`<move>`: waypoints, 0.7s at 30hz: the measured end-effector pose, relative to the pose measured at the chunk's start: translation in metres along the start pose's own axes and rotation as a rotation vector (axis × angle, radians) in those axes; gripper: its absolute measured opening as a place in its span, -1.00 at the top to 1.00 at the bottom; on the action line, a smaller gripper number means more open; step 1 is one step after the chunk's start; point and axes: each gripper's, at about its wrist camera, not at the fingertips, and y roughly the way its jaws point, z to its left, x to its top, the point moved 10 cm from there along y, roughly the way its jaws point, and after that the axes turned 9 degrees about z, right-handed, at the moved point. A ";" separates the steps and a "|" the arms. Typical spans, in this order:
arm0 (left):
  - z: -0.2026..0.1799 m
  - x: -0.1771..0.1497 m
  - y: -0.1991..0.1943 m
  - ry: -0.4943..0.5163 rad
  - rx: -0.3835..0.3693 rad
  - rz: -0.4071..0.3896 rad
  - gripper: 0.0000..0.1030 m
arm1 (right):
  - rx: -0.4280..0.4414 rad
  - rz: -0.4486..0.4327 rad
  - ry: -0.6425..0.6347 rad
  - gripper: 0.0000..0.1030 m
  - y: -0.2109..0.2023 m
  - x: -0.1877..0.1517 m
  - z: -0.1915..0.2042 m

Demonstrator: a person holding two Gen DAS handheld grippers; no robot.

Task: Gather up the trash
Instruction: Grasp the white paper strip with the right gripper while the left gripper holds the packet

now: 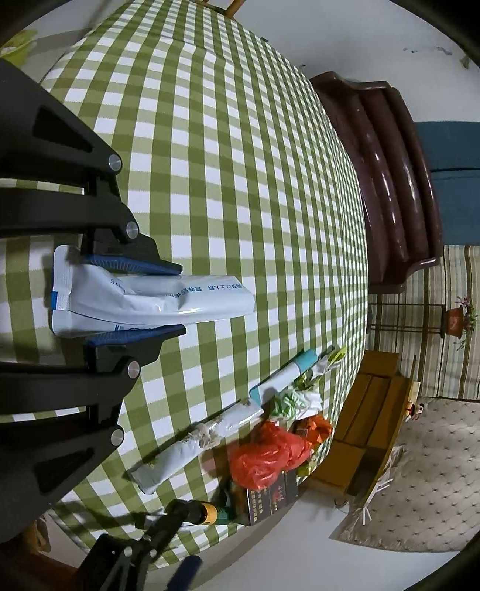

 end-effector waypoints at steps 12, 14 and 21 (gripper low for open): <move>0.003 -0.003 0.000 0.004 -0.006 0.003 0.46 | -0.009 0.007 0.053 -0.04 0.005 -0.003 -0.023; -0.001 -0.001 0.000 0.006 -0.006 0.005 0.46 | -0.012 0.000 0.057 0.19 0.004 -0.002 -0.026; -0.009 0.001 0.000 0.015 -0.008 0.005 0.46 | 0.055 0.002 0.094 0.72 0.008 0.001 -0.034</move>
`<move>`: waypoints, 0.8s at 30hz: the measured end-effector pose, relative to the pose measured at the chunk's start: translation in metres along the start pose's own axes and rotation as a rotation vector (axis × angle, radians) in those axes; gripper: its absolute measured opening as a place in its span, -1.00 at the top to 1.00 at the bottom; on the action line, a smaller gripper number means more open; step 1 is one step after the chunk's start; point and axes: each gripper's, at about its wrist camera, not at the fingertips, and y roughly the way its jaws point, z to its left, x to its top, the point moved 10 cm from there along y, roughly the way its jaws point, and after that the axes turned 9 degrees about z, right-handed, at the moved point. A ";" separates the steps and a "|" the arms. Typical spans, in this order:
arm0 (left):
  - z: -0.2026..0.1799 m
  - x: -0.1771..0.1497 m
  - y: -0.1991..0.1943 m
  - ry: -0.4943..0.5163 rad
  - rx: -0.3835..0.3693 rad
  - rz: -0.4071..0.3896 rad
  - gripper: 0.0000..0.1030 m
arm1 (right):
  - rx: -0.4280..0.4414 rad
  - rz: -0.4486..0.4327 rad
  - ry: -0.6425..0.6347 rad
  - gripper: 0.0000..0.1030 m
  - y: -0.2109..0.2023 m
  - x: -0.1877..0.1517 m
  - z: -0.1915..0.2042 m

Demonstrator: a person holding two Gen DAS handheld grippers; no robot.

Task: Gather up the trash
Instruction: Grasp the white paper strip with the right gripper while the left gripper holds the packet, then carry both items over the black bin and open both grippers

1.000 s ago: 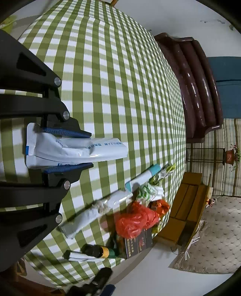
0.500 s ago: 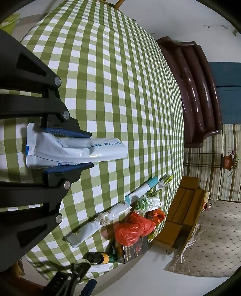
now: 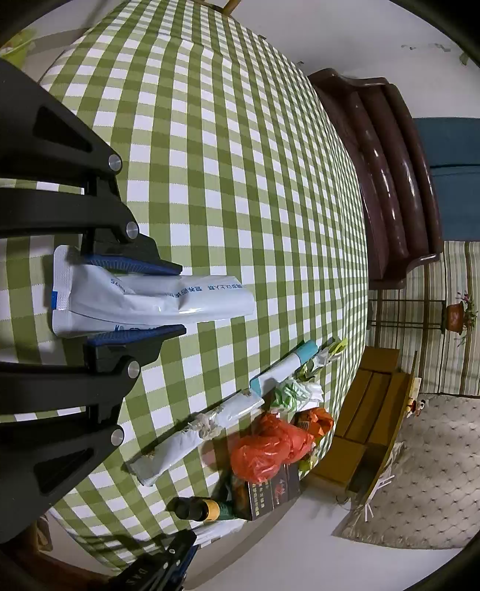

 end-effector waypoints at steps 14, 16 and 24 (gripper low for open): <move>-0.045 0.027 -0.018 0.051 -0.049 -0.070 0.46 | -0.020 -0.113 0.046 0.73 -0.030 0.031 -0.038; -0.063 0.035 -0.021 0.074 -0.070 -0.082 0.46 | -0.035 -0.134 0.057 0.73 -0.033 0.039 -0.053; -0.152 0.069 -0.029 0.177 -0.155 -0.139 0.46 | -0.064 -0.173 0.121 0.73 -0.031 0.058 -0.113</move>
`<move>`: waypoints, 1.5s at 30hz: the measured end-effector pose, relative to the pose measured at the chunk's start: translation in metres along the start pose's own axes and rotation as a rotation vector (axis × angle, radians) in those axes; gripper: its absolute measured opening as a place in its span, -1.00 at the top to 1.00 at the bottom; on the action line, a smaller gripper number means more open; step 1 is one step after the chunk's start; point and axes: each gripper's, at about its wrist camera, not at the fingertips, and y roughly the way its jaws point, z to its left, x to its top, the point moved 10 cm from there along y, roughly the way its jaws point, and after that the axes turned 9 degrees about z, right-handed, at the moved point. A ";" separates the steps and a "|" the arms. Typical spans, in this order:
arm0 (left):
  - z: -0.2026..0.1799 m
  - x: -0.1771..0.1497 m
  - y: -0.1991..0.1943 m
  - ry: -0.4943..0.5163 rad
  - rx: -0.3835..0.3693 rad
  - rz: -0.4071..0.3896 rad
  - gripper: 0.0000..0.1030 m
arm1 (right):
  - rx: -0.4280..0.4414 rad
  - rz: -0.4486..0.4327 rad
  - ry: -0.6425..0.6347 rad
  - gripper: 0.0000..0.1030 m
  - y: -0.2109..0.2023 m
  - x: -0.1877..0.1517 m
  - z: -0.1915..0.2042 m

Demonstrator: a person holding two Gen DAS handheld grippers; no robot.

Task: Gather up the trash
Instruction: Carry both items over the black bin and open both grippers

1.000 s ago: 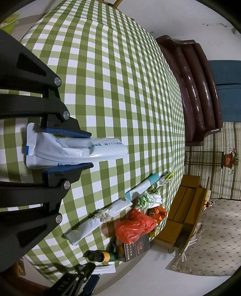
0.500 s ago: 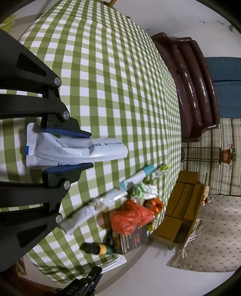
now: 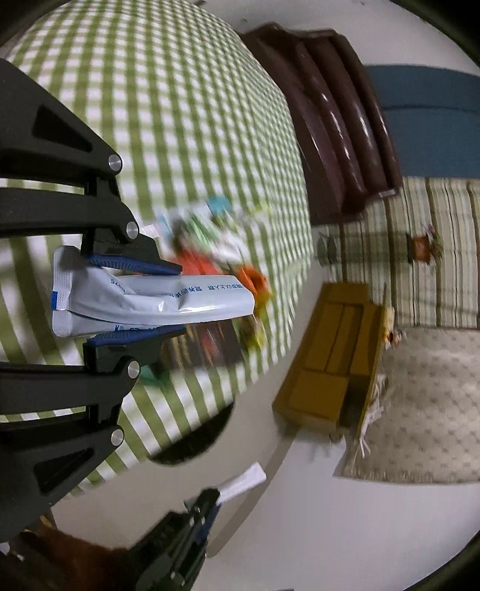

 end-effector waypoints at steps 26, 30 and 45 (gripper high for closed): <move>-0.136 0.064 0.117 0.139 0.068 0.051 0.46 | 0.041 0.028 0.088 0.71 0.076 0.024 -0.079; -0.139 0.065 0.123 0.142 0.083 0.060 0.46 | 0.045 0.036 0.101 0.70 0.085 0.026 -0.082; -0.143 0.066 0.129 0.147 0.104 0.068 -0.06 | 0.030 0.035 0.138 0.19 0.085 0.024 -0.091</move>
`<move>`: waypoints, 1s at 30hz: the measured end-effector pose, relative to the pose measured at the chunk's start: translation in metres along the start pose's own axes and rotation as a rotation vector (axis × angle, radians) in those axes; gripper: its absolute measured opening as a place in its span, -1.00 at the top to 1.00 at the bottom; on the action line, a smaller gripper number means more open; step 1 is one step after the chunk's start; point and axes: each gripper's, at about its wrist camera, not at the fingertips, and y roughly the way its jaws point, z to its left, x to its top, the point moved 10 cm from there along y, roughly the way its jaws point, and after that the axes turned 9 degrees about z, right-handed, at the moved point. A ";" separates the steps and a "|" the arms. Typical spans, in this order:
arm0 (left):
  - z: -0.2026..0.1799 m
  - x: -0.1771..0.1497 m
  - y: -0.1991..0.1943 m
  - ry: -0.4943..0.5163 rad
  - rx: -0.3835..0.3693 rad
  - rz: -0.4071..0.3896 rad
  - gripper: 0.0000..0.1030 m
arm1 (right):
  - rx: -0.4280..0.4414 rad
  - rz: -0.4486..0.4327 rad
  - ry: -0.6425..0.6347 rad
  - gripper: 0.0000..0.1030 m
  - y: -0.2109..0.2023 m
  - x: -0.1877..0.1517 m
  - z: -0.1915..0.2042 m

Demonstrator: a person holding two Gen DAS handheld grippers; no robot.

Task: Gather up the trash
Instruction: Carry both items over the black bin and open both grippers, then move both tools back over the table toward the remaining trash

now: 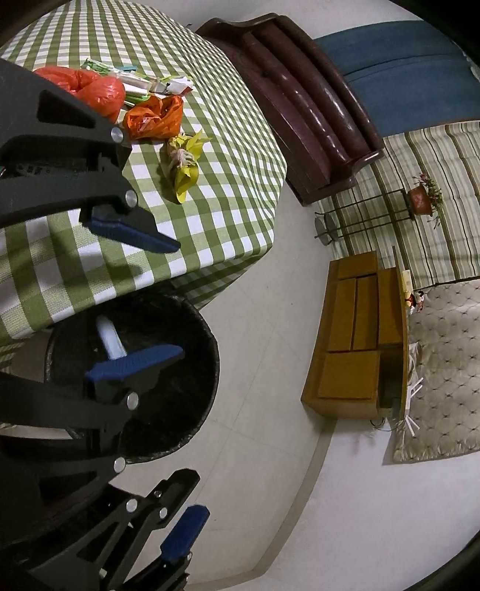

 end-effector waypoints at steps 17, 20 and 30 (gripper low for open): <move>0.003 -0.005 -0.014 -0.017 -0.017 -0.012 -0.22 | -0.025 -0.063 0.059 -0.30 -0.023 -0.002 -0.005; 0.011 -0.011 -0.025 -0.028 -0.018 -0.017 -0.27 | -0.003 -0.056 0.059 -0.30 -0.030 -0.005 0.002; 0.071 -0.043 -0.066 -0.098 0.038 -0.033 -0.35 | 0.010 -0.055 -0.033 -0.46 -0.055 -0.015 0.055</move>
